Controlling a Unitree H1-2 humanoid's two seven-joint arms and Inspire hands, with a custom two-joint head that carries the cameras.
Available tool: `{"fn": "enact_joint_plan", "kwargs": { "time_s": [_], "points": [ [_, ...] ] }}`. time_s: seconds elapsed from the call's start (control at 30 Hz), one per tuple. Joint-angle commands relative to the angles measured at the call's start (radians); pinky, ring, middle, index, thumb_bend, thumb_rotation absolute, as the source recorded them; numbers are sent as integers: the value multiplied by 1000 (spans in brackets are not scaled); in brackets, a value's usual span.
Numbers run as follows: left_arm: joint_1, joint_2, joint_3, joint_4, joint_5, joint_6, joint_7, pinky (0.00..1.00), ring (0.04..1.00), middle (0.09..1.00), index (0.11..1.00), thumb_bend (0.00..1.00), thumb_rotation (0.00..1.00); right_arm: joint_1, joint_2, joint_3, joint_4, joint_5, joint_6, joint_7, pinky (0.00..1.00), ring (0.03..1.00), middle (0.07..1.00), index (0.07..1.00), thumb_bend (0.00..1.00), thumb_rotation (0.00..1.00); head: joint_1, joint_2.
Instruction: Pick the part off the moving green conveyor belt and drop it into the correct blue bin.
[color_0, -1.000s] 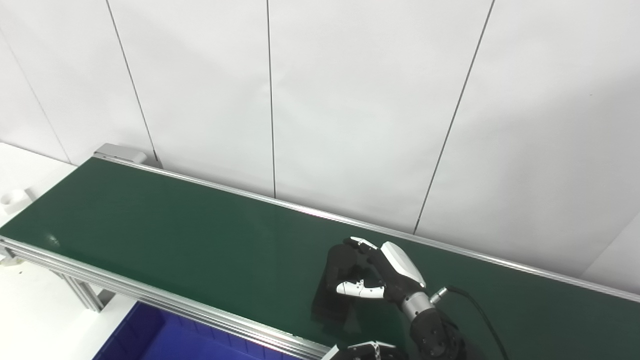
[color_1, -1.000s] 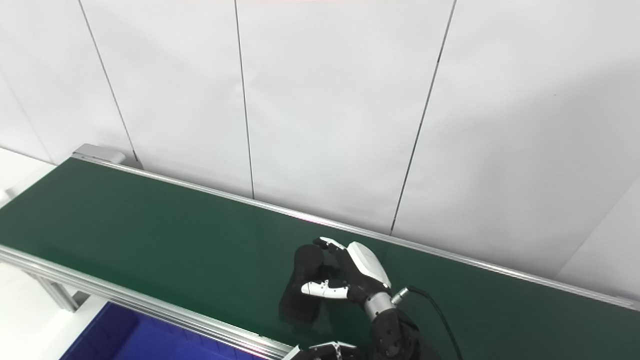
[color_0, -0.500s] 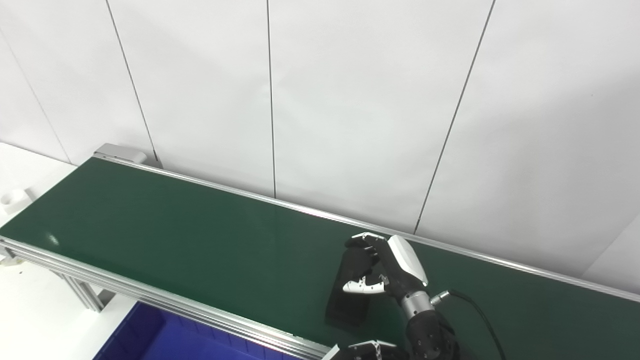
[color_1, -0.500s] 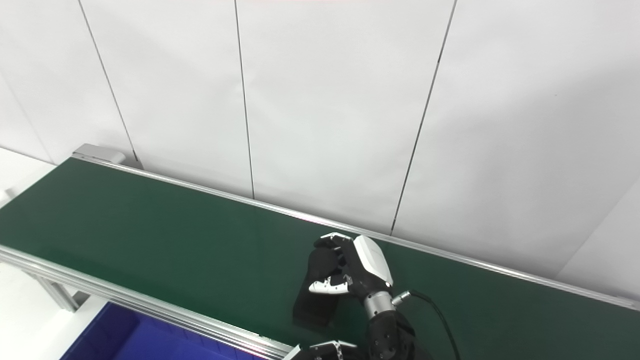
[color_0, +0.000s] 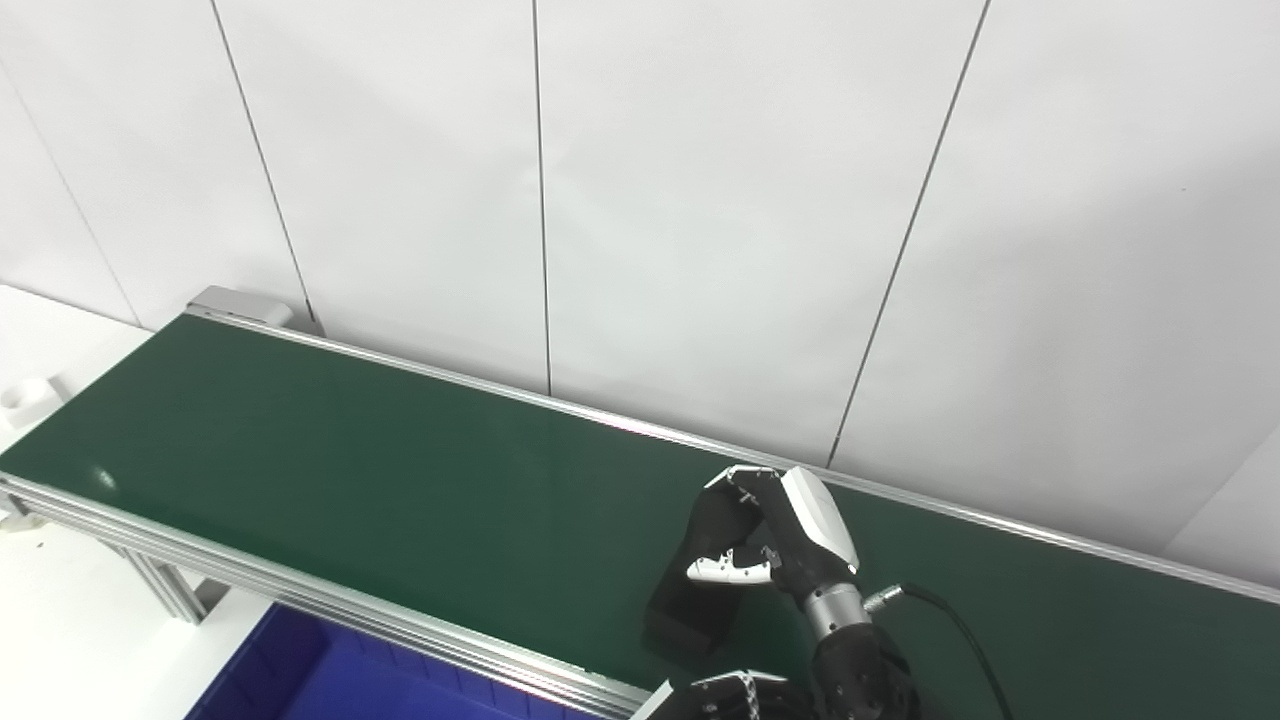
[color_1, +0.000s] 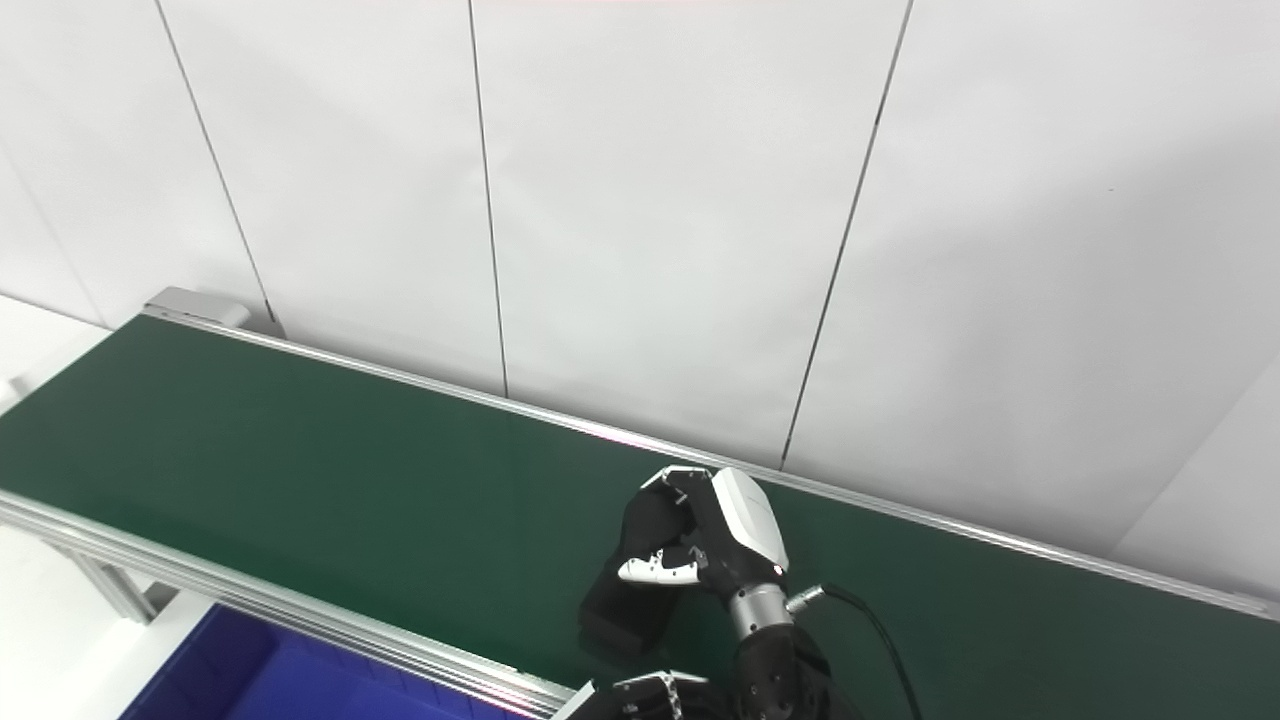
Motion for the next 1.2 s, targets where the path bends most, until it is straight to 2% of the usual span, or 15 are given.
{"fn": "enact_joint_plan", "kwargs": {
  "time_s": [0.0, 0.17, 0.3, 0.4, 0.47, 0.57, 0.9, 1.07, 1.17],
  "points": [
    [-5, 0, -2, -33, -13, -10, -10, 686, 701, 705, 691, 986, 66, -31, 8, -9, -36, 3, -61, -28, 478, 461, 534, 465, 515, 0, -1, 1],
    [-2, 2, 0, -38, -22, -5, -12, 679, 694, 700, 689, 987, 58, -23, 7, -12, -53, 7, -62, -29, 476, 460, 523, 472, 517, 0, -13, 4],
    [-2, 5, 3, -37, -25, -3, -13, 685, 697, 703, 689, 993, 64, -3, -3, -27, -113, 22, -56, -21, 506, 476, 515, 463, 517, 0, -38, 5],
    [-5, 13, 5, -28, -35, -12, -21, 684, 699, 708, 691, 992, 70, 29, -11, -55, -208, 66, -29, 17, 482, 461, 517, 473, 518, 0, -58, 6],
    [-6, 18, 6, -26, -45, -10, -25, 689, 702, 711, 692, 993, 70, 47, -11, -73, -258, 88, -7, 37, 403, 433, 525, 489, 516, 0, -71, 7],
    [-5, 30, 10, -30, -47, -9, -28, 692, 705, 714, 693, 992, 79, 75, -18, -92, -356, 78, 28, 46, 356, 416, 523, 501, 515, 0, -100, 8],
    [-3, 64, 30, -35, -105, 6, -70, 725, 721, 723, 705, 980, 53, 139, -43, -150, -612, 72, 97, 86, 400, 442, 515, 486, 517, 0, -202, 19],
    [1, 92, 44, -46, -141, 17, -96, 745, 733, 734, 717, 975, 51, 174, -54, -181, -750, 74, 149, 113, 449, 460, 504, 481, 519, 0, -286, 45],
    [0, 105, 53, -52, -157, 23, -109, 751, 737, 738, 724, 976, 60, 185, -54, -197, -805, 73, 185, 128, 430, 457, 503, 484, 519, 0, -313, 59]
  ]
}}
